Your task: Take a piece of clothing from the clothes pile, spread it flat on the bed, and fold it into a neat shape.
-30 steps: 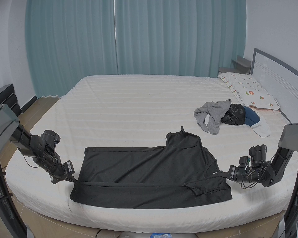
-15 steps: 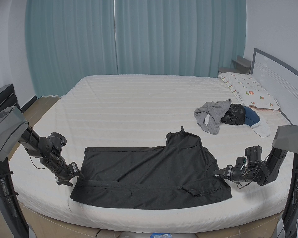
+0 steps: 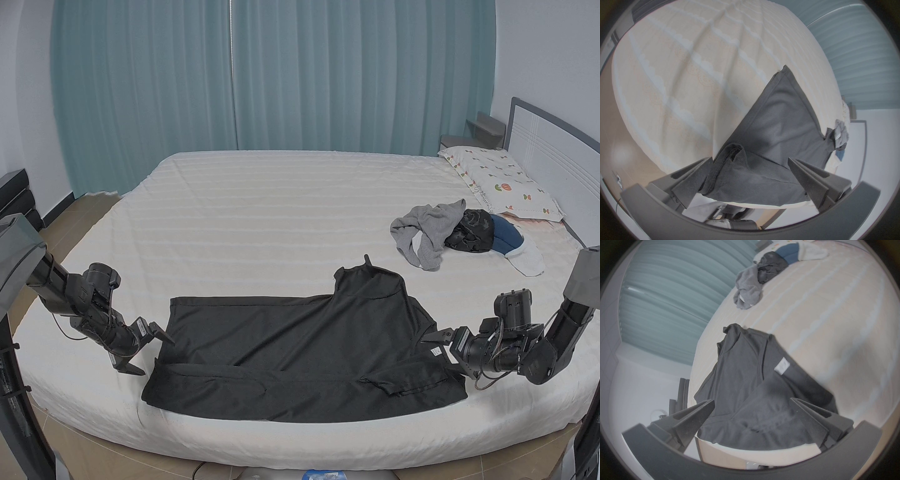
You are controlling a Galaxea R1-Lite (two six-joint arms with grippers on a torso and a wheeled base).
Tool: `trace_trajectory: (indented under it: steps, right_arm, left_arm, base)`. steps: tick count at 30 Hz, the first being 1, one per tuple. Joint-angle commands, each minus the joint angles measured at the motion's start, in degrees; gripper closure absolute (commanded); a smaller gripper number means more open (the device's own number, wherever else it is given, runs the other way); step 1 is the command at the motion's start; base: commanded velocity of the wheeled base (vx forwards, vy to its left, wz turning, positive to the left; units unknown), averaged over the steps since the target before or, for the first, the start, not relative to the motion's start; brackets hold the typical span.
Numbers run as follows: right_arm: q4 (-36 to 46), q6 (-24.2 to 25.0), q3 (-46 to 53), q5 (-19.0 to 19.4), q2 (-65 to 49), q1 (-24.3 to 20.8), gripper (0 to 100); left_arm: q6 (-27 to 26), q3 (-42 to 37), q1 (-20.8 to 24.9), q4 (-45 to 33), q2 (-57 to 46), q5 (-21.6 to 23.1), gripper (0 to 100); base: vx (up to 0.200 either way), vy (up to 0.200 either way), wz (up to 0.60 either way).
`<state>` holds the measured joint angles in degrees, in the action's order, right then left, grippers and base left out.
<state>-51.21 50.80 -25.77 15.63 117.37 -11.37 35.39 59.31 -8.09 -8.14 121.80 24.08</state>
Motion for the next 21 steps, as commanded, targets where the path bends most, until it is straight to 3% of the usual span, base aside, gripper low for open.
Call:
trace_trajectory:
  steps: [1,4,10,21]
  right_arm:
    - [0.0,6.5,3.2,-4.7,-1.7,-7.3,0]
    - [-0.6,9.2,2.7,-6.9,1.3,-9.0,0]
    - [-0.7,12.4,2.5,-7.5,3.7,-9.7,0]
    - [-4.3,13.2,2.1,-8.9,6.7,-9.0,0]
  left_arm:
    - [1.6,-0.5,-3.6,0.2,-2.0,4.4,0]
    - [1.6,-1.3,-4.1,0.3,-2.3,5.3,0]
    - [1.6,-3.4,-4.2,3.0,-2.5,5.5,0]
    - [1.5,-4.1,-4.1,3.8,-2.5,5.5,0]
  base:
    - [0.0,0.0,0.0]
    - [0.0,0.0,0.0]
    - [0.0,0.0,0.0]
    - [0.0,0.0,0.0]
